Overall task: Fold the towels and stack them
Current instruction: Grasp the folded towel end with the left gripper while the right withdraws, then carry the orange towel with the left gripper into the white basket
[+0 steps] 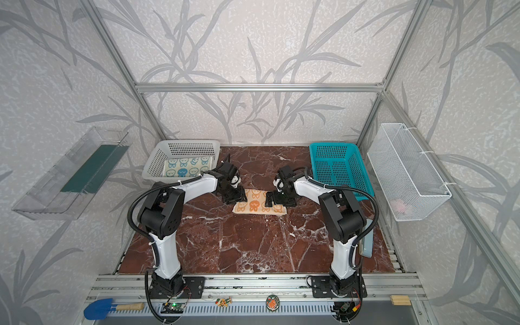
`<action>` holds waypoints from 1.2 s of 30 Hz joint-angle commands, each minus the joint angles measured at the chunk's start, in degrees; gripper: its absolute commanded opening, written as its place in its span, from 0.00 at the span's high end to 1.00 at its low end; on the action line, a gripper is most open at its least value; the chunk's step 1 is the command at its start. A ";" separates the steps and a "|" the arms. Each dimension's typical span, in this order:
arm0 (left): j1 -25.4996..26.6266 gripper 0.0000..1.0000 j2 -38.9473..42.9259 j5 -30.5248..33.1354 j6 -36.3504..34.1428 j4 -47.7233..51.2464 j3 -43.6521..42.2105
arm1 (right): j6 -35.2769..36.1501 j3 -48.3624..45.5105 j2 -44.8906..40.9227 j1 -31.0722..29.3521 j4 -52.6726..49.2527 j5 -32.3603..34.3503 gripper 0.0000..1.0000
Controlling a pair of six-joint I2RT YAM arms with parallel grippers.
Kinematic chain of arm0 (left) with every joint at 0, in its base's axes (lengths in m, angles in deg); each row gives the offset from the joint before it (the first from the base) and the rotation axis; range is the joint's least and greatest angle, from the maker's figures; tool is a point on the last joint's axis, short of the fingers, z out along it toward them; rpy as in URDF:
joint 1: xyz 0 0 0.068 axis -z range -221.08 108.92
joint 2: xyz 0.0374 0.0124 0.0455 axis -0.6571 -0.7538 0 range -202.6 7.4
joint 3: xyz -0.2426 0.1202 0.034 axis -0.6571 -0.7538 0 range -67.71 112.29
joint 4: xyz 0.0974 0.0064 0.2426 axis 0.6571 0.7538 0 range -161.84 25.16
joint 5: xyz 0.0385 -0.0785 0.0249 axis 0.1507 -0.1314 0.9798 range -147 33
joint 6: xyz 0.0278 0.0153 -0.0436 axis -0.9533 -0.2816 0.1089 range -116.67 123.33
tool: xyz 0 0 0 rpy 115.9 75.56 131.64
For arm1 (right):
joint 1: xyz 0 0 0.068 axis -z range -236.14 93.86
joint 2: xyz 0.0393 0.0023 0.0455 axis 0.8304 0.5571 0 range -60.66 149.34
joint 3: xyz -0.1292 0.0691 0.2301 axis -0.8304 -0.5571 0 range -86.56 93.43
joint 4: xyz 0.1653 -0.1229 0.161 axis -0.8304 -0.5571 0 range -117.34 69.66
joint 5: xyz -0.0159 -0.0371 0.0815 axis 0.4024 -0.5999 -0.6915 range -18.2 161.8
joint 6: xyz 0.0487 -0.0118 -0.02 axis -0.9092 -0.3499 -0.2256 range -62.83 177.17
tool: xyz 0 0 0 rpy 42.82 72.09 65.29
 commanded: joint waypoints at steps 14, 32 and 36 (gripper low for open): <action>2.07 1.00 -0.63 3.29 -2.56 3.99 -0.58 | 0.20 0.04 2.24 -1.38 -1.93 -0.03 0.01; -1.46 1.00 3.92 18.78 -12.63 24.73 16.10 | 4.02 4.17 -4.32 0.11 -7.42 1.63 0.01; -2.86 1.00 2.76 23.62 -14.96 29.23 21.61 | 4.35 8.11 -4.34 0.07 -9.10 1.41 0.01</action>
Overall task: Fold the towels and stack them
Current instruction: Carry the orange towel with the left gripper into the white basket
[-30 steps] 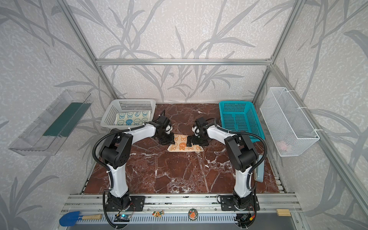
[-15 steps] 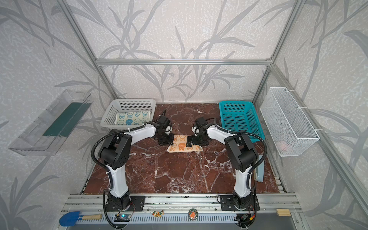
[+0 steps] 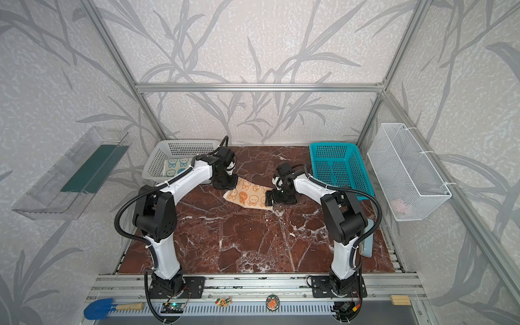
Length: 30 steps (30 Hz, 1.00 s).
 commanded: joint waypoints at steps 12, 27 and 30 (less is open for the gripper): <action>-5.55 1.00 -10.50 19.19 -11.62 23.02 33.74 | 0.42 15.00 -2.87 -1.22 3.24 -3.72 0.01; -13.12 1.00 -15.55 23.58 -15.41 20.81 45.92 | 2.48 32.94 5.61 -4.92 2.93 -2.02 0.01; -14.93 1.00 -14.45 22.93 -17.29 17.20 44.33 | 1.65 35.60 8.31 -5.14 2.72 -3.10 0.01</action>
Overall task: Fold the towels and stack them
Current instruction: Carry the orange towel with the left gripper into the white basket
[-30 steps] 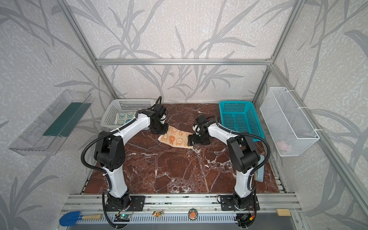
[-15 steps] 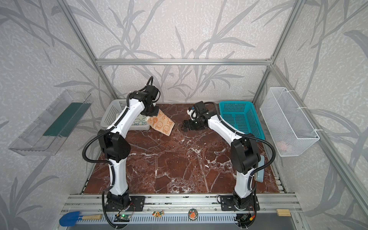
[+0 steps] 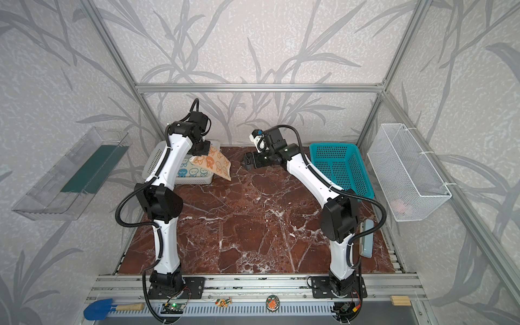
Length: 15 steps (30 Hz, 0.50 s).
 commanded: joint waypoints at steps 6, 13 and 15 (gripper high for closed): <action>-4.13 1.00 3.63 1.34 -10.50 -11.44 -9.63 | -0.40 5.38 6.24 -1.21 -0.28 -0.41 0.01; -8.34 1.00 3.87 2.92 -10.44 -16.71 -15.08 | -0.77 8.62 9.24 -1.21 -1.03 -1.72 0.01; -9.02 1.00 4.80 3.88 -11.26 -19.77 -17.70 | -0.82 9.07 9.77 -1.21 -1.08 -1.79 0.01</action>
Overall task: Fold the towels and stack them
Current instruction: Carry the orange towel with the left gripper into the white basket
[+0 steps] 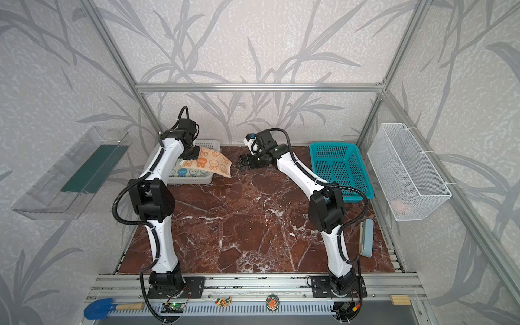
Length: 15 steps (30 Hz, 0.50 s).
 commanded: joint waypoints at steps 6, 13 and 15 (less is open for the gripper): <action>-2.71 1.00 4.61 3.85 -6.28 -11.89 -8.49 | -0.44 2.93 2.59 -0.32 -0.17 -1.49 0.01; -5.80 1.00 3.54 3.61 -6.13 -16.52 -10.40 | -1.45 5.99 4.83 -1.03 -1.60 -2.00 0.01; -6.84 1.00 2.90 3.20 -5.91 -17.10 -9.97 | -1.41 6.38 4.82 -1.05 -2.14 -1.98 0.01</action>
